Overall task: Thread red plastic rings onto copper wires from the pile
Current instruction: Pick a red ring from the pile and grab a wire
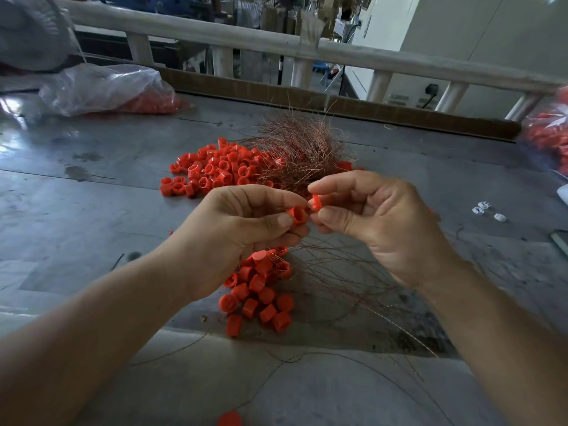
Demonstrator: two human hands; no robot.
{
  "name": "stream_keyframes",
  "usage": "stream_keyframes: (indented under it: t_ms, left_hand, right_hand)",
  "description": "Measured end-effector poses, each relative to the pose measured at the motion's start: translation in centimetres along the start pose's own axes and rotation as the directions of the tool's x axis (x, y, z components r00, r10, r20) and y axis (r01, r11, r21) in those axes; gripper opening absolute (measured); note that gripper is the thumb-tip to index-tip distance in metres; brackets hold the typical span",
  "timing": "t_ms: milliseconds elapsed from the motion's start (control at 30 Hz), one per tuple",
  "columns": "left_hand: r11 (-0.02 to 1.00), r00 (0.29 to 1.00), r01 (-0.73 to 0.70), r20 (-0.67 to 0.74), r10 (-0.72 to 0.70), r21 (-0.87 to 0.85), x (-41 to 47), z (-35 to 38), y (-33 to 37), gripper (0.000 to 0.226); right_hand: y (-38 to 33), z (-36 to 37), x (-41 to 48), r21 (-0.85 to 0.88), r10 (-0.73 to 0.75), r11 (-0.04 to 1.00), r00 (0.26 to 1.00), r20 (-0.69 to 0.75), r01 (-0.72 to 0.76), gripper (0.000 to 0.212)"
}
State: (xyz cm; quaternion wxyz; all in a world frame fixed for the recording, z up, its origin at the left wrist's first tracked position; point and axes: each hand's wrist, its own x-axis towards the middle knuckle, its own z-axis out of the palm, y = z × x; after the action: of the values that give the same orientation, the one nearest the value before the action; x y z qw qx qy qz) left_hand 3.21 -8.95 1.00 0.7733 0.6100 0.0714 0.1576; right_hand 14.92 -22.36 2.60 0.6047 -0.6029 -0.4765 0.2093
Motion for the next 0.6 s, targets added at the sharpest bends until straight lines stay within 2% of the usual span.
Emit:
stream_keyframes:
  t_ms: [267,367,500,600]
  left_hand:
    - [1.000,0.999,-0.020,-0.047,0.021,0.021,-0.1,0.3,0.1,0.021]
    - [0.998,0.997,-0.028,-0.066,0.031,0.049,-0.1,0.5,0.1,0.022]
    - [0.997,0.997,-0.035,-0.071,0.040,0.066,-0.1,0.6,0.0,0.022]
    - [0.996,0.997,-0.038,-0.063,0.043,0.079,-0.2,0.6,0.0,0.021]
  right_hand:
    - [0.5,0.3,0.0,0.000,-0.011,1.000,1.000,-0.009,0.011,0.021]
    - [0.4,0.5,-0.1,-0.080,-0.040,0.996,0.999,-0.026,0.037,0.022]
    - [0.5,1.0,-0.3,-0.276,-0.126,0.955,0.991,-0.041,0.110,0.021]
    - [0.7,1.1,-0.4,-0.320,-0.145,0.940,0.988,-0.049,0.122,0.027]
